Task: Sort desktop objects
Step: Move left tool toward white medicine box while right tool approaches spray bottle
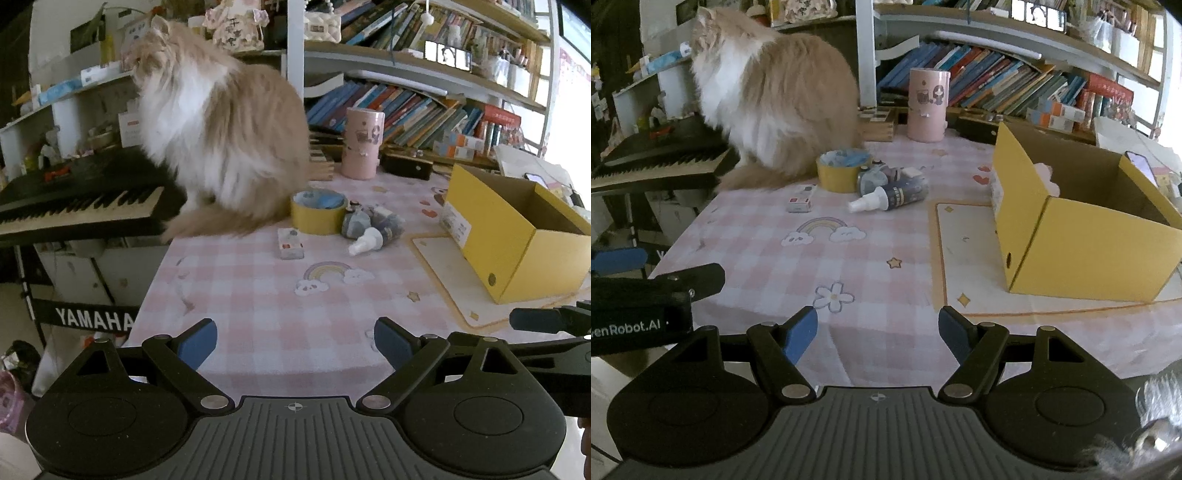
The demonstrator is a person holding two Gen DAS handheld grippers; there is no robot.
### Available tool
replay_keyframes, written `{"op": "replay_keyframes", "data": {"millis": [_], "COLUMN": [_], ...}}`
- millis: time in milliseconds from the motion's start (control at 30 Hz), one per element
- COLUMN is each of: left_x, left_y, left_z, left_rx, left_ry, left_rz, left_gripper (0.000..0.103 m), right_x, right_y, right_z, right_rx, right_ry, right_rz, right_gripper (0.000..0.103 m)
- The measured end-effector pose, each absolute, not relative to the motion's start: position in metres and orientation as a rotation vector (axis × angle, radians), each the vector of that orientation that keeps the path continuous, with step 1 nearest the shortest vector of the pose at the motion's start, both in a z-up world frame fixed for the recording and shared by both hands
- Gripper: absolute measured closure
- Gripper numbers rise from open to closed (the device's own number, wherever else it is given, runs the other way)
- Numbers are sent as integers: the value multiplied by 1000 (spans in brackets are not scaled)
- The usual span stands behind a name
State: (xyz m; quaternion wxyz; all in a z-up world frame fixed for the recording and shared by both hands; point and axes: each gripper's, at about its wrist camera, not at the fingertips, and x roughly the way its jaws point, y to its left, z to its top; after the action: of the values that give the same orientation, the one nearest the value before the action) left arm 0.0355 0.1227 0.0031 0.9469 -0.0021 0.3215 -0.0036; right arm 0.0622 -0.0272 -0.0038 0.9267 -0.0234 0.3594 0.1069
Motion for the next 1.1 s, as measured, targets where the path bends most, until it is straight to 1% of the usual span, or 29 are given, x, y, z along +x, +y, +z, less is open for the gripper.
{"op": "replay_keyframes", "data": {"millis": [333,600,1033,1067,1100], "left_x": [81,113,168,172,177], "left_y": [122,122,123,122,122], "left_z": [0,3,-5,-7,-9], "left_rx": [-11,-14,-14,-13,-14], "left_ry": [682,677,700,706,713], "left_rz": [10,39,74,76,75], "left_gripper": [9,10,10,11,16], "right_x": [113,155,220,225,230], "right_y": [-28,-32,-37,-37,-37], "right_z": [-7,-4,-9,-10,-11], "right_rx": [-39,15,69,73,79], "right_ry": [763,754,785,786,787], "right_rz": [236,225,195,192,188], "right_gripper": [33,37,37,37,37]}}
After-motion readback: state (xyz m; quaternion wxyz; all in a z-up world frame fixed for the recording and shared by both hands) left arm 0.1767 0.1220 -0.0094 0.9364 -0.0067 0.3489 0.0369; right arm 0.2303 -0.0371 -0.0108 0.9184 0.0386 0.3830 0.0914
